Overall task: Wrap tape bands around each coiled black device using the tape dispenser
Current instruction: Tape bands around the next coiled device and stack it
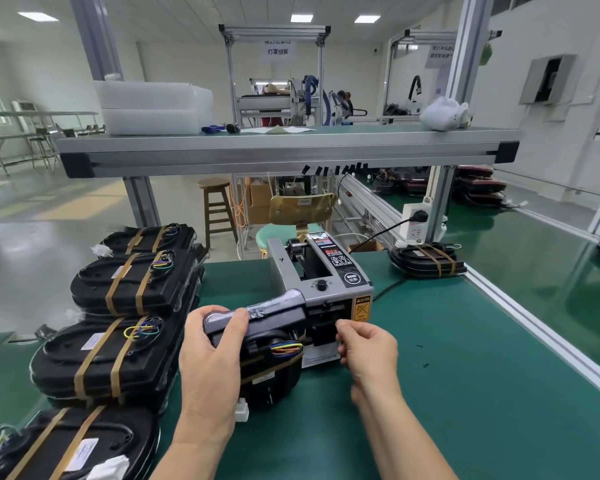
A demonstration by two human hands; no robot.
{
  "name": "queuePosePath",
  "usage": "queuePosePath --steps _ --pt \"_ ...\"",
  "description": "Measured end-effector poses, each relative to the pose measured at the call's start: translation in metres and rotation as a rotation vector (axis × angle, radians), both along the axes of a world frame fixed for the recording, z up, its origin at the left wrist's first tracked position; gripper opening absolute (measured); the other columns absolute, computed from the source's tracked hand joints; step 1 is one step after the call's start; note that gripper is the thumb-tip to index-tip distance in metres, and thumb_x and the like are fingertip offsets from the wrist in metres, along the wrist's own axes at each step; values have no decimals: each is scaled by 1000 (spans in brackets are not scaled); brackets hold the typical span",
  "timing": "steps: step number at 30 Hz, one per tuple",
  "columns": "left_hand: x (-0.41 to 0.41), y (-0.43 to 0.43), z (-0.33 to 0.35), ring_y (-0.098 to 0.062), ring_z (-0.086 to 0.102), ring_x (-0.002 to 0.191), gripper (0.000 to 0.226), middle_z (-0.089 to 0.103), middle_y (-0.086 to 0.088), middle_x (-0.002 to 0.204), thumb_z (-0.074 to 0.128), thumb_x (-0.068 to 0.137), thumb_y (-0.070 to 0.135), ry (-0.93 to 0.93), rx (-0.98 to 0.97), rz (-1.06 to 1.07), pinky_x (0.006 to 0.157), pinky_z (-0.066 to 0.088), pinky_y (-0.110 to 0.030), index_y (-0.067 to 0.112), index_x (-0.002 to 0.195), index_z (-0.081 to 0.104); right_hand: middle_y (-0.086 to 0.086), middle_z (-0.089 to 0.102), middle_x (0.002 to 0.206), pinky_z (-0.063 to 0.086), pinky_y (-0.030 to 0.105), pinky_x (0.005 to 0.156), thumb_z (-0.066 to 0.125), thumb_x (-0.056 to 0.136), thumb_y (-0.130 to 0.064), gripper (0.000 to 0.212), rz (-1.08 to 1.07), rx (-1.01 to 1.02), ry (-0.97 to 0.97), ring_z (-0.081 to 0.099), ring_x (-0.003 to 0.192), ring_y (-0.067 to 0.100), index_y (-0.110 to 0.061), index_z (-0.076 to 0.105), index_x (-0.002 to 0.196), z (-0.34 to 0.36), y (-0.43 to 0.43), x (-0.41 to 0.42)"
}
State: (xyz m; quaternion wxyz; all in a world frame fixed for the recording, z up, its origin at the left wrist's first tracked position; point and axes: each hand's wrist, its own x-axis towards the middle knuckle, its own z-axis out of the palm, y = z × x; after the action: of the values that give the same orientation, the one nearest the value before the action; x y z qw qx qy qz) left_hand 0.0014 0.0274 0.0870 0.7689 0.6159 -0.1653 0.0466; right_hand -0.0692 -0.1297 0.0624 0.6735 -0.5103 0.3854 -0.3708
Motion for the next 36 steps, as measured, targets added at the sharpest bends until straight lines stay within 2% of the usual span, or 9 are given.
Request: queuePosePath --steps 4,13,19,22,24,26,29,32,36 --pt "3 2 -2 -2 62 81 29 65 20 85 68 62 58 16 -18 8 73 45 -24 40 84 62 -4 63 54 48 32 58 75 85 -16 16 -40 -62 61 53 45 9 -14 70 70 0 -1 10" --pt "3 1 -2 2 61 76 29 64 21 81 67 61 57 15 -26 14 70 44 -20 40 84 62 -9 63 44 56 28 54 73 84 -14 16 -53 -96 142 60 40 6 -16 67 70 3 1 16" --pt "1 0 -3 2 61 75 25 64 20 82 68 64 55 17 -19 36 67 45 -16 41 84 61 -4 65 50 57 41 79 68 83 -17 18 -120 -167 220 70 76 26 -20 66 65 4 8 19" --pt "-1 -1 -3 1 60 76 16 64 20 81 69 71 48 2 -17 44 67 47 -14 43 84 60 -6 63 50 58 36 72 67 84 -13 14 -108 -99 157 68 69 20 -17 68 70 5 9 15" --pt "-3 -1 -2 0 59 78 14 63 19 82 70 78 40 -32 -10 36 67 48 -13 44 88 60 -6 58 46 52 25 52 68 87 -7 11 -55 72 -20 57 50 9 -7 67 76 10 10 6" --pt "-3 0 0 -1 60 78 20 62 15 84 69 89 26 -73 6 11 71 49 -15 42 97 61 -1 61 55 43 17 45 71 86 -6 10 30 151 -154 53 48 6 -6 68 77 26 15 -7" --pt "-4 -1 6 -6 60 80 24 65 6 90 62 94 11 -111 42 -8 75 49 -19 35 91 68 2 74 88 51 16 67 75 81 -10 13 199 75 -274 66 75 10 -13 78 69 55 31 -17" --pt "-9 -2 8 -19 62 88 21 66 -4 95 61 94 10 -103 68 -17 82 52 -37 28 88 68 -10 63 125 53 23 81 77 80 -11 19 324 -35 -304 66 102 6 -22 79 65 75 58 -16" --pt "-14 -2 11 -20 62 85 21 65 -6 94 59 94 10 -98 65 -17 77 50 -35 28 86 67 -22 51 133 43 47 108 79 80 -14 17 306 -243 -158 48 131 13 -20 76 63 76 77 -7"
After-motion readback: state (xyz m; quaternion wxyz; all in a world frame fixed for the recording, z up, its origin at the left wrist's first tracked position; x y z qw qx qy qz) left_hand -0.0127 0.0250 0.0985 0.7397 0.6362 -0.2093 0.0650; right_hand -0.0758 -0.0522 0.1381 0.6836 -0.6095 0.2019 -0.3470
